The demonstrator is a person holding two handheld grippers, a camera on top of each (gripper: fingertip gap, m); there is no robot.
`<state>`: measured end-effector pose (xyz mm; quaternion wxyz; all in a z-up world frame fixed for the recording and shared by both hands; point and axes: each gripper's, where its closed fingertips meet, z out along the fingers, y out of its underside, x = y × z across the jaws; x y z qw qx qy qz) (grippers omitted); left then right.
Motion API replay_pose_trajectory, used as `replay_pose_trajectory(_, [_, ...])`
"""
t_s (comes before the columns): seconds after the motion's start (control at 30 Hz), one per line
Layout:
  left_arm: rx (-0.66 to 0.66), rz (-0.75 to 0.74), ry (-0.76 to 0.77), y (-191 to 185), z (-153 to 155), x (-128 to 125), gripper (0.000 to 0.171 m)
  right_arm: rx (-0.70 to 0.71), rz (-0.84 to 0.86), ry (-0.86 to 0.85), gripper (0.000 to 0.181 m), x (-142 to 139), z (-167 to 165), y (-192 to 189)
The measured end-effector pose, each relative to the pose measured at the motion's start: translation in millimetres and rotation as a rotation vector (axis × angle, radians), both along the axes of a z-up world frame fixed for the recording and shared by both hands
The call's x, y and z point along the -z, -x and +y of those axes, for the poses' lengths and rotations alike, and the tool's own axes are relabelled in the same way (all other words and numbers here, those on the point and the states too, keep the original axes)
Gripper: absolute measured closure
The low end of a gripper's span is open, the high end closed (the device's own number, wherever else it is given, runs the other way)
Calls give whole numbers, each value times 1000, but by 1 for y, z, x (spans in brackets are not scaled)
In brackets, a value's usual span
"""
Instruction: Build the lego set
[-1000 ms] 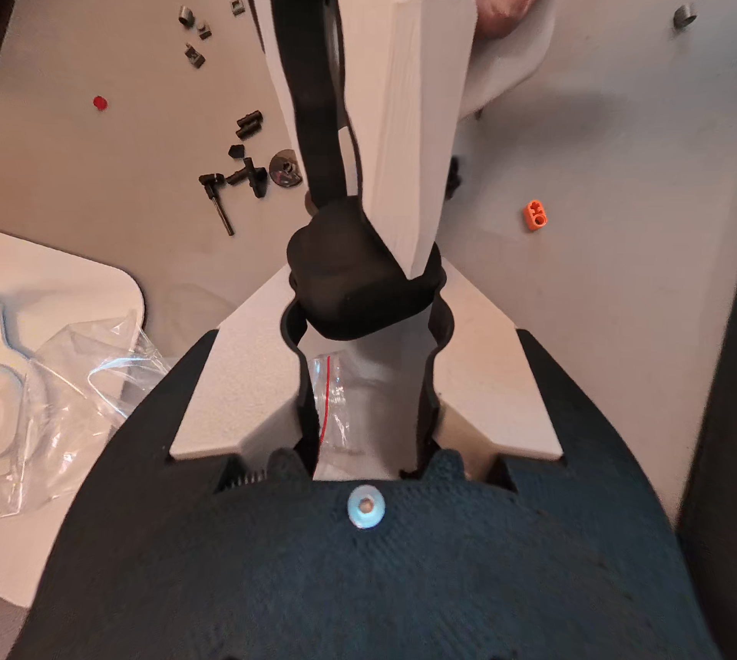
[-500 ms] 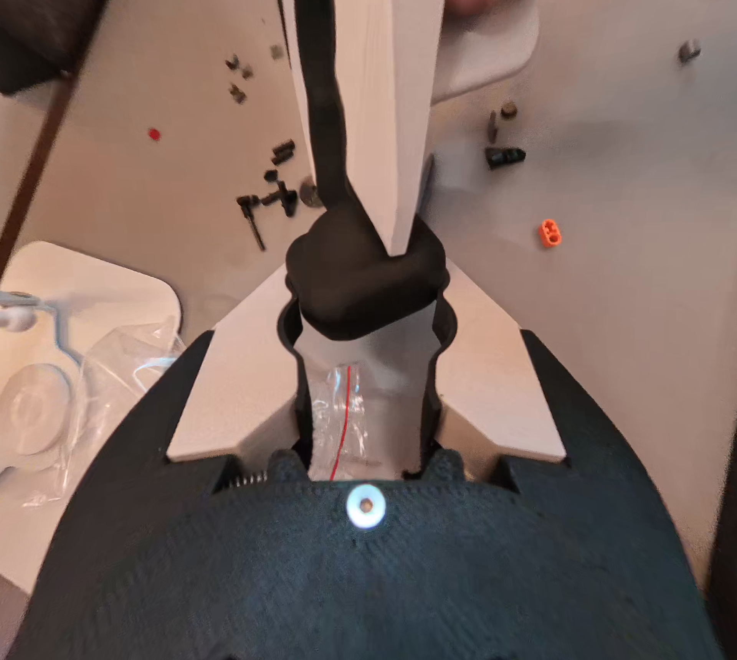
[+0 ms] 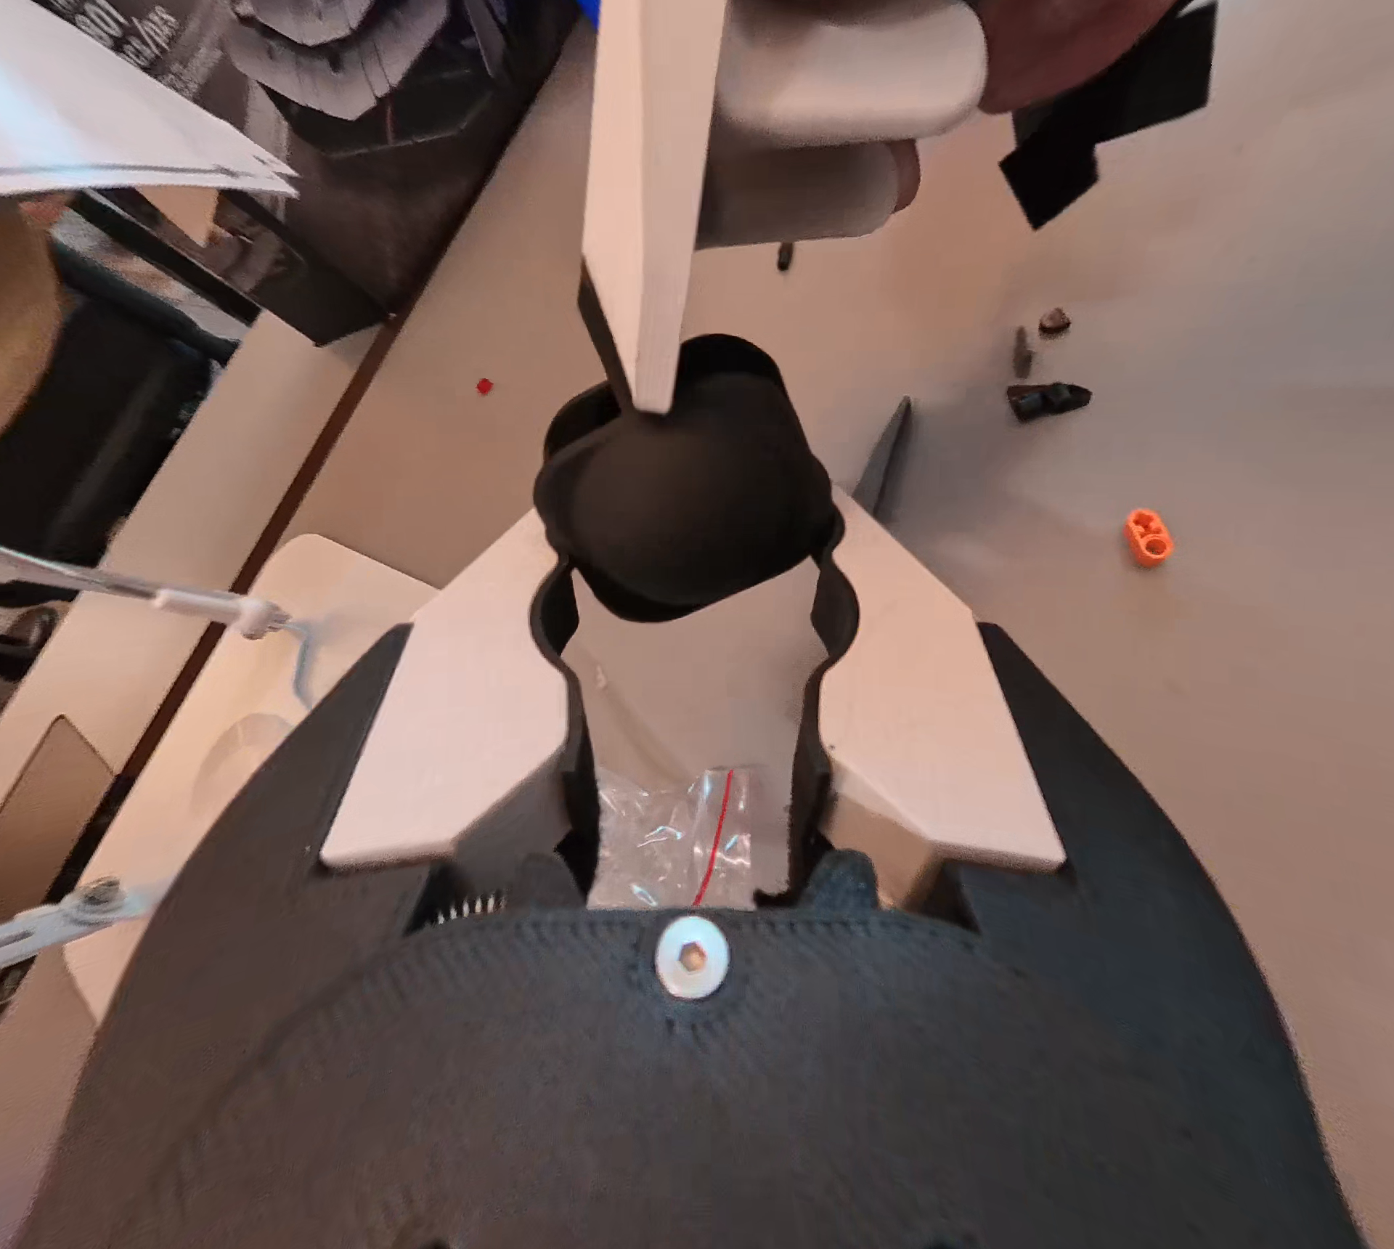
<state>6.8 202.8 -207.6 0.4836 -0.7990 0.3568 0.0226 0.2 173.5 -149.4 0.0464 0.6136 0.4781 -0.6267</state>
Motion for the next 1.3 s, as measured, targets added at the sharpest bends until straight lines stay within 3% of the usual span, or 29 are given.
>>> replay_pose_trajectory(0.1, [4, -2, -33, 1, 1, -3, 113, -8, 19, -46, 177, -4, 0, -1])
replay_pose_trajectory(0.3, [15, 4, -213, 1, 0, -33, 115, 79, 181, -139, 173, -39, 14, -2])
replay_pose_trajectory(0.4, [26, -23, -221, 0, -1, -37, 114, 84, 125, -177, 161, -28, 16, -2])
replay_pose_trajectory(0.47, [13, -33, -202, 2, -1, -37, 115, 87, 62, -295, 144, -17, 19, -2])
replay_pose_trajectory(0.57, [-13, 2, -206, 8, 0, -38, 114, 88, 38, -461, 137, -13, 18, -2])
replay_pose_trajectory(0.73, [49, 22, -310, -2, -5, -51, 115, -74, 50, -243, 113, -11, -15, -4])
replay_pose_trajectory(0.8, [67, 31, -364, -7, -7, -58, 115, -139, 114, -227, 124, -19, -31, -4])
replay_pose_trajectory(0.9, [72, 30, -408, -6, -10, -67, 114, -153, 149, -229, 124, -24, -39, -1])
replay_pose_trajectory(1.3, [53, 90, -434, -2, -9, -69, 110, -121, 165, -250, 131, -27, -32, -1])
